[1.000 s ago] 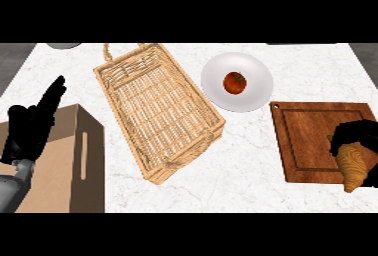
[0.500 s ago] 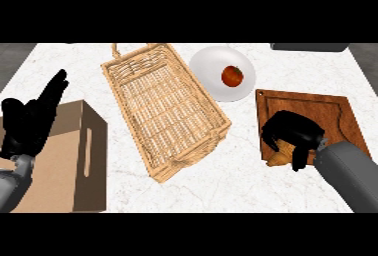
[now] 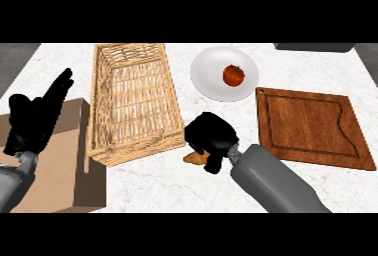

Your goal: Pick the croissant from the cutting board and place it in the basket

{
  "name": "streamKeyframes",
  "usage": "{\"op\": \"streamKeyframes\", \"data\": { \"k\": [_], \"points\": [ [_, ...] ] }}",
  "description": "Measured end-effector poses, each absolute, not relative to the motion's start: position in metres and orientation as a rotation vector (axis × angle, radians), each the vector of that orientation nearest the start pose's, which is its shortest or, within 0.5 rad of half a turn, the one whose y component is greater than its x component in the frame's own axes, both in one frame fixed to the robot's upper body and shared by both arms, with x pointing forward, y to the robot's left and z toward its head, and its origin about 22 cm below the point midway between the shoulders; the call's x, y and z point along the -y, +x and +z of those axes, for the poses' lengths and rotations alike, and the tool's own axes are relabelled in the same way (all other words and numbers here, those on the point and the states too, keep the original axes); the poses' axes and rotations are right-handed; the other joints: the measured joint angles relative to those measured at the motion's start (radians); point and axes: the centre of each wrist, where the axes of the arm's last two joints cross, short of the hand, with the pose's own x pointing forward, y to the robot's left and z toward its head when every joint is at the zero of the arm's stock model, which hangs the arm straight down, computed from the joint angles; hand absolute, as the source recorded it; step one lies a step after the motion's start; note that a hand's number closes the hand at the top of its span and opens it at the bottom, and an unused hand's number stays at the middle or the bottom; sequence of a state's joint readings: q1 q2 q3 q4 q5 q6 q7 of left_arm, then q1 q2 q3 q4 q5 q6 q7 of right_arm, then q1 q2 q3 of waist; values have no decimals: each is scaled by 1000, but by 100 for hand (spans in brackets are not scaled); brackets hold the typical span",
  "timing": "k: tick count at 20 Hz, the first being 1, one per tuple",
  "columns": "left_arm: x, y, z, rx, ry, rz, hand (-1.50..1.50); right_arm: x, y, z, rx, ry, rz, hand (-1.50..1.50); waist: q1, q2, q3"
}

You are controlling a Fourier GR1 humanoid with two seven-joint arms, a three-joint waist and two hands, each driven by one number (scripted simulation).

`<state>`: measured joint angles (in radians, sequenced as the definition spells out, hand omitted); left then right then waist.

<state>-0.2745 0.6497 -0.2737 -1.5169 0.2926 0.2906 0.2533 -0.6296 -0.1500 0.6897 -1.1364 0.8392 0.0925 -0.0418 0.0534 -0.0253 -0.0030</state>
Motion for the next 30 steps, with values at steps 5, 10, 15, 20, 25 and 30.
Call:
{"op": "streamKeyframes", "data": {
  "k": [5, 10, 15, 20, 25, 30],
  "points": [
    [-295, 296, 89, 1449, 344, -257, 0, 34, 294, 52, 1635, -441, 1550, 150, 14, 11, 7],
    [-301, 297, 87, 1440, 370, -254, 0, 15, 276, 95, 1740, -414, 1264, 150, 24, 12, 12],
    [-297, 299, 84, 1443, 359, -258, 0, -8, 255, 152, 1847, -396, 1051, 150, 27, 3, 12],
    [-283, 301, 84, 1458, 301, -267, 0, -32, 239, 205, 1878, -394, 930, 150, 33, 1, 11],
    [-272, 303, 84, 1466, 275, -274, 0, -54, 232, 258, 1917, -428, 866, 150, 39, 2, 10],
    [-270, 301, 83, 1462, 271, -271, 0, -78, 236, 303, 1936, -546, 861, 150, 28, 3, 11]
  ]
}}
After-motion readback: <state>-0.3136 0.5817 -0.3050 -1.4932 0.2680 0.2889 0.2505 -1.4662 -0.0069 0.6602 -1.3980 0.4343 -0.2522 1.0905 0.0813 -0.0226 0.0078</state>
